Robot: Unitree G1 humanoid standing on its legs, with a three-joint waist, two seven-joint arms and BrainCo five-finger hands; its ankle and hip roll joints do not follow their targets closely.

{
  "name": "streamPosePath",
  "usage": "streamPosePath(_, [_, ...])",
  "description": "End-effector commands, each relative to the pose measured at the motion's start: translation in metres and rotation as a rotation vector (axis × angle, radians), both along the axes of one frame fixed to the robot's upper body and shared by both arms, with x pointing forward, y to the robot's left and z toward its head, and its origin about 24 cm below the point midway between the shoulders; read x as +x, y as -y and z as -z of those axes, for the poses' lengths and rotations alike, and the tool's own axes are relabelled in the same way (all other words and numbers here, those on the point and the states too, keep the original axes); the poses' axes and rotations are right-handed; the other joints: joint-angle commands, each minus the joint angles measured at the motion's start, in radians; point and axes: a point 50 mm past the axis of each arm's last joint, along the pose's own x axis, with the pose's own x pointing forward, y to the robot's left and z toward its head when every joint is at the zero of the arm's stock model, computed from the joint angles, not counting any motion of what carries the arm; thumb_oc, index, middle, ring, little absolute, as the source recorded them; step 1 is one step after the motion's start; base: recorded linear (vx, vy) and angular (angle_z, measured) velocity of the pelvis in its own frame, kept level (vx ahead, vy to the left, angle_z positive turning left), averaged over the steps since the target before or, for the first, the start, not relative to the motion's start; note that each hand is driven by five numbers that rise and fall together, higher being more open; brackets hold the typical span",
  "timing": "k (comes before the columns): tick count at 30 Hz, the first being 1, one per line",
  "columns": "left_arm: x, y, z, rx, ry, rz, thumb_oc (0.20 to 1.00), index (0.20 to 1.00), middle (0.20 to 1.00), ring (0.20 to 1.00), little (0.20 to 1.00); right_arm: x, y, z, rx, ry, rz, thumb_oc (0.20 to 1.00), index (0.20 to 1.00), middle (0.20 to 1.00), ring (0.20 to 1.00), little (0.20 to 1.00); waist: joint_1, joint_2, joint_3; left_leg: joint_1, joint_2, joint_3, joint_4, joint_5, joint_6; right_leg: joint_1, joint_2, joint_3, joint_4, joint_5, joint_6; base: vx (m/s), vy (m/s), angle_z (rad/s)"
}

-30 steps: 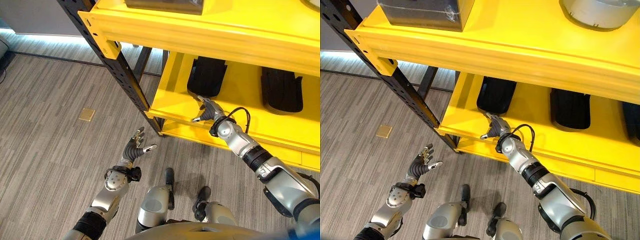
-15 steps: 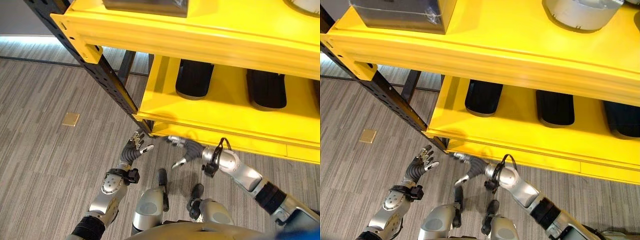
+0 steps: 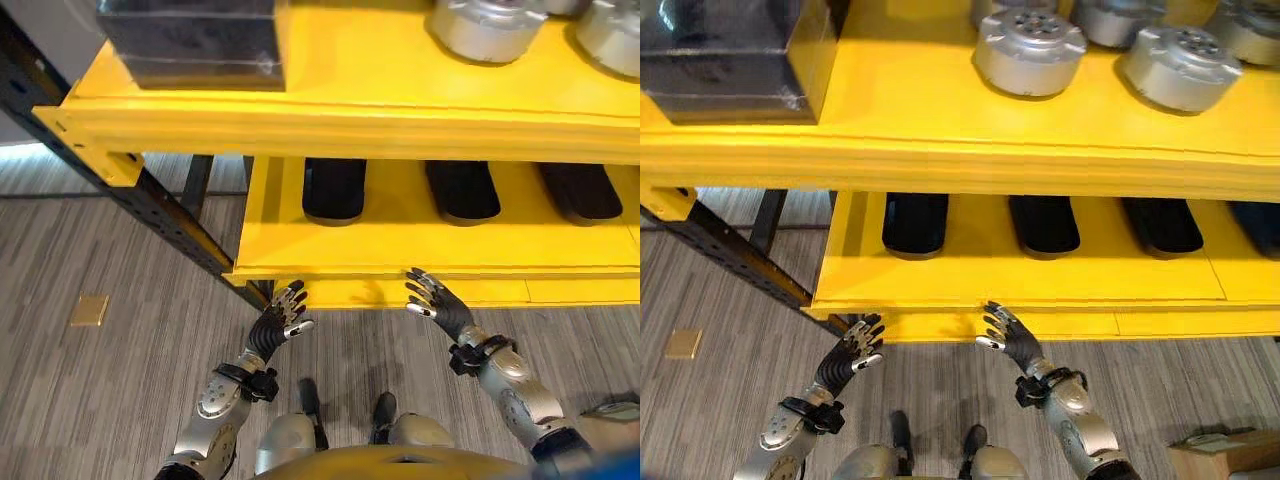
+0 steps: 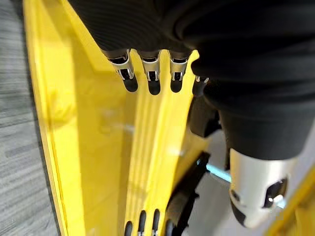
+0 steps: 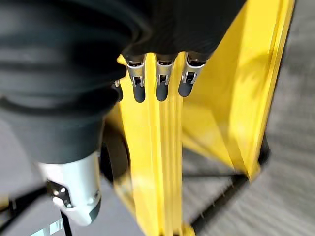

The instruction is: Move parts from the plastic box to the shelf.

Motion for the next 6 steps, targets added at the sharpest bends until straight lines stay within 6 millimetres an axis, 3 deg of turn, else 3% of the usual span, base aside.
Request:
streamPosePath(1, [0.0042,0.0029,-0.0129,-0.072,0.09,0.002,1.0,1.0,1.0,1.0,1.0,0.0067,0.0015,-0.0127,0.031,0.085,0.053,1.0,1.0,1.0,1.0,1.0,0.003,0.017,-0.033,0.065,0.156,0.095,0.007,0.054,-0.108,-0.028,-0.099,-0.001,-0.067,0.186,0.143,0.02,0.011,-0.13])
streamPosePath(6, [0.0055,-0.0009,-0.016,-0.068,0.102,-0.033,1.0,1.0,1.0,1.0,1.0,0.0075,0.0079,-0.0128,0.022,0.094,0.118,1.0,1.0,1.0,1.0,1.0,-0.009,0.023,-0.05,0.088,0.145,0.096,0.005,0.04,-0.1,-0.01,-0.093,0.008,-0.075,0.184,0.138,0.02,0.006,-0.12])
